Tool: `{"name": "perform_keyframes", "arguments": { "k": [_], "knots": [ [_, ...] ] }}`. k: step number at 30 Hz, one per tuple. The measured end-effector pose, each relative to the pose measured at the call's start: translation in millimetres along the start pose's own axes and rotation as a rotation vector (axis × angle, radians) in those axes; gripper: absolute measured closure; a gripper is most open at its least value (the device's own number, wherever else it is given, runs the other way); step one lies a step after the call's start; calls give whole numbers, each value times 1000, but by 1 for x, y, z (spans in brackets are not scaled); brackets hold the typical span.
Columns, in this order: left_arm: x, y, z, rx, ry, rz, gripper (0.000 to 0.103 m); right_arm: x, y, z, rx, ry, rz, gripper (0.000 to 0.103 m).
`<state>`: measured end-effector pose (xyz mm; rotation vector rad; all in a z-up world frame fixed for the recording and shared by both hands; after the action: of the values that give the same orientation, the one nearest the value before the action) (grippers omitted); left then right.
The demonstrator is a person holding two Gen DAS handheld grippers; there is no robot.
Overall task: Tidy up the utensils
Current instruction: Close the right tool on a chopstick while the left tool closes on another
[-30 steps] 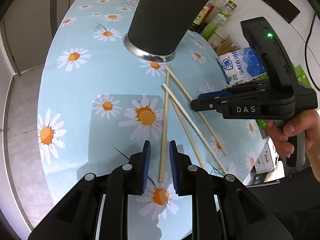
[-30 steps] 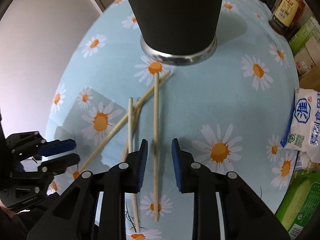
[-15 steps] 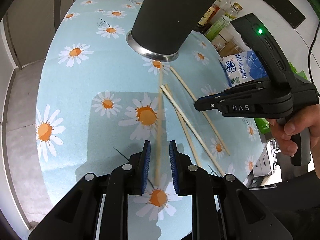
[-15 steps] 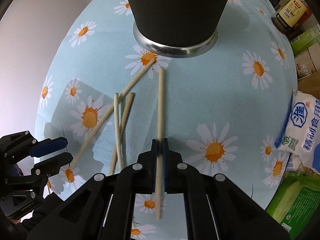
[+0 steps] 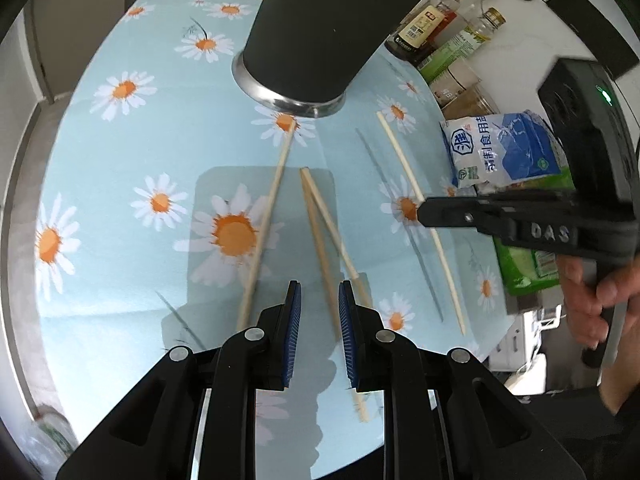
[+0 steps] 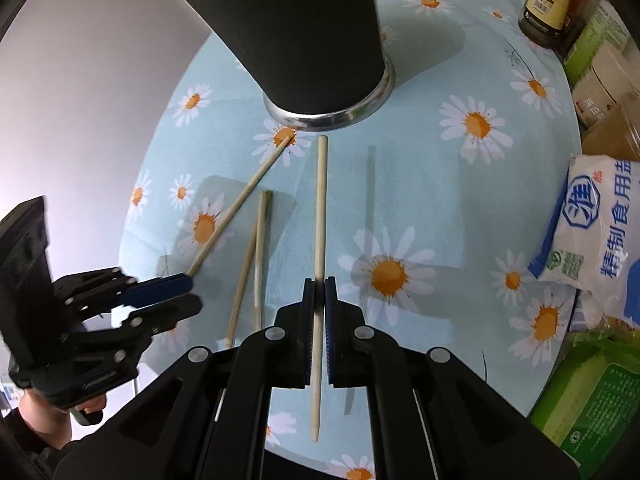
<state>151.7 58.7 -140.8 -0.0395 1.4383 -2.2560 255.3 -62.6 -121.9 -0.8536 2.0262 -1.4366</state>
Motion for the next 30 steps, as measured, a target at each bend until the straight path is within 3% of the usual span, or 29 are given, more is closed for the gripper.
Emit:
{"name": "perform_keyframes", "arguments": {
  "k": [6, 15, 23, 30],
  "knots": [
    [1, 6, 10, -49, -32, 2, 85, 13, -4, 1, -55, -19, 14, 97],
    [-20, 3, 11, -207, 11, -16, 85, 30, -7, 7, -109, -53, 12, 97],
    [-49, 25, 1, -316, 78, -114, 85, 35, -10, 14, -138, -52, 29, 97],
    [-62, 39, 2, -350, 150, -188, 85, 37, -17, 17, -160, -41, 47, 97]
  ]
}}
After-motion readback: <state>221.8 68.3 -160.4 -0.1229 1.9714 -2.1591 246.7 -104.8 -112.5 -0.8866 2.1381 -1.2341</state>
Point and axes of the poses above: each gripper's, at about its wrist camera, not at the fingertips, and y roughly the way its jaws point, z to its right, x to its underside, the point moved 2 cm from there along y, roughly the way its jaws point, and after that the axes turned 5 degrees about -z, right-handed, at the moved point
